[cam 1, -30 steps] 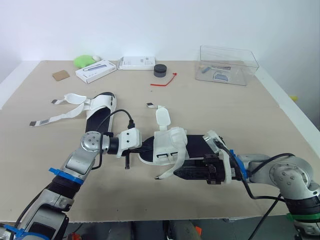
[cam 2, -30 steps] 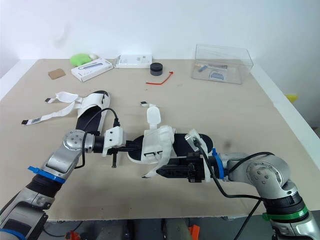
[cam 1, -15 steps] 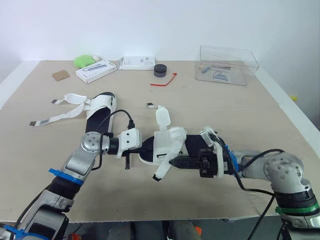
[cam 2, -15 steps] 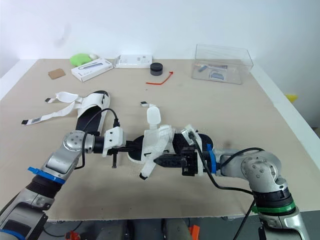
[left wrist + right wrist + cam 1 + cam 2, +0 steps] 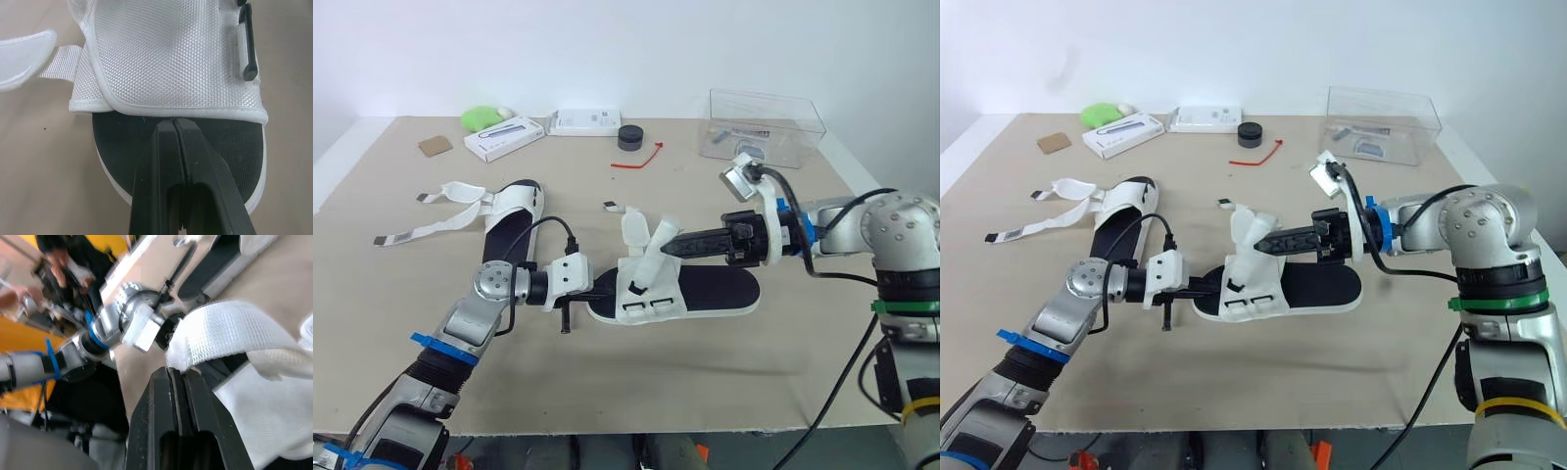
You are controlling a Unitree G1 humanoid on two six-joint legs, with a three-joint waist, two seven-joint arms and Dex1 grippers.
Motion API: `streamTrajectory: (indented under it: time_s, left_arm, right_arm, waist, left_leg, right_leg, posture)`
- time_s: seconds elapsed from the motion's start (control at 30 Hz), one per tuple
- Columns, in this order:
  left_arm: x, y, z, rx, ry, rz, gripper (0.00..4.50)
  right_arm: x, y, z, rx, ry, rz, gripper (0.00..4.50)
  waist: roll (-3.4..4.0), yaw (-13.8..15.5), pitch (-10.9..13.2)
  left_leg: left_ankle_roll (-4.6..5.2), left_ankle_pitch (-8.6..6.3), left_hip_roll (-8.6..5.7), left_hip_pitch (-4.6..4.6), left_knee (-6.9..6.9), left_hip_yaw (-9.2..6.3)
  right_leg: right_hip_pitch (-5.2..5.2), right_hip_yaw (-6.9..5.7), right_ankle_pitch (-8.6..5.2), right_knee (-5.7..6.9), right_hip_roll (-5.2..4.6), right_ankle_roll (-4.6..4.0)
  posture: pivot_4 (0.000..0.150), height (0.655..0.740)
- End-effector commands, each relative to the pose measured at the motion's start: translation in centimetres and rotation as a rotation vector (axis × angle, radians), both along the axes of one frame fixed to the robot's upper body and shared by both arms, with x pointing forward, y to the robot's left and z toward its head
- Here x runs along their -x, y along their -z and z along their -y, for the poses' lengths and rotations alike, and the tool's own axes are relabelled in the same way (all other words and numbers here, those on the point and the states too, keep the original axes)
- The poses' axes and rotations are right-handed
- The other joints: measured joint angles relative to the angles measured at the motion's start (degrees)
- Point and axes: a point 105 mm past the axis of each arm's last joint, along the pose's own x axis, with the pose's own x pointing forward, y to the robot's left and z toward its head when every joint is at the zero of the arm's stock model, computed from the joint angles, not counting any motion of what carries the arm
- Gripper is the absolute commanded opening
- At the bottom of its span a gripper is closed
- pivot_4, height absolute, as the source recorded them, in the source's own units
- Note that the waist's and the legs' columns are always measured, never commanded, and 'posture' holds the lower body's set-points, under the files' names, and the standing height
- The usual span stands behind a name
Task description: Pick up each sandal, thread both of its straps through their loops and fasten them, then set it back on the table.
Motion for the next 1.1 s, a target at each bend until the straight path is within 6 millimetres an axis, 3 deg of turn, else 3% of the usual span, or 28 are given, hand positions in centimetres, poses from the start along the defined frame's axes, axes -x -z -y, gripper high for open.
streamTrajectory:
  time_s: [0.03,0.23,0.47,0.9,1.0,1.07,1.1]
  left_arm:
    - [0.2,1.2,0.2,-0.044,0.004,-0.027,0.0]
    - [0.2,1.3,0.0,-0.047,0.001,-0.026,0.0]
    - [0.3,1.3,0.0,-0.049,0.003,-0.028,0.0]
    - [0.2,1.4,0.0,-0.053,0.007,-0.029,0.0]
    - [0.3,1.4,0.0,-0.054,0.009,-0.029,0.0]
    - [0.3,1.4,0.0,-0.056,0.01,-0.029,0.0]
    - [0.3,1.4,0.0,-0.056,0.01,-0.03,0.0]
  right_arm:
    - [-0.7,0.6,0.7,0.081,-0.035,0.026,0.03]
    - [-2.2,1.8,1.4,0.168,-0.068,0.053,0.03]
    - [-3.8,0.7,0.9,0.166,-0.085,0.098,0.03]
    - [-3.9,1.6,1.5,0.223,-0.123,0.09,0.03]
    - [-4.5,1.8,1.2,0.206,-0.089,0.127,0.89]
    - [-4.5,1.5,0.8,0.188,-0.072,0.148,1.91]
    - [-4.2,1.3,0.6,0.177,-0.074,0.152,2.03]
  waist:
    - [0.01,0.0,0.0]
    - [0.01,0.0,0.0]
    - [0.02,0.0,0.0]
    - [0.04,0.0,0.0]
    - [0.04,0.0,0.0]
    - [0.05,0.0,0.0]
    - [0.05,0.0,0.0]
  left_leg:
    - [0.04,-0.02,-0.04,-0.02,0.0,0.03]
    - [0.16,-0.09,-0.2,-0.1,0.04,0.15]
    - [0.16,-0.09,-0.2,-0.1,0.08,0.15]
    - [0.16,-0.09,-0.22,-0.11,0.08,0.15]
    - [0.16,-0.09,-0.21,-0.11,0.08,0.14]
    - [0.15,-0.09,-0.21,-0.11,0.08,0.15]
    - [0.15,-0.09,-0.22,-0.11,0.08,0.15]
  right_leg:
    - [-0.01,0.02,0.0,-0.01,-0.05,0.03]
    - [-0.03,0.0,0.06,-0.16,-0.21,0.26]
    - [-0.02,-0.01,0.12,-0.17,-0.21,0.26]
    - [-0.04,-0.02,0.13,-0.17,-0.27,0.25]
    - [-0.03,-0.02,0.13,-0.17,-0.27,0.24]
    - [-0.03,-0.01,0.14,-0.16,-0.26,0.23]
    - [-0.03,-0.01,0.14,-0.15,-0.27,0.23]
  posture:
    - [0.15,0.74]
    - [0.15,0.74]
    - [0.15,0.74]
    - [0.15,0.74]
    - [0.15,0.74]
    - [0.15,0.74]
    - [0.15,0.74]
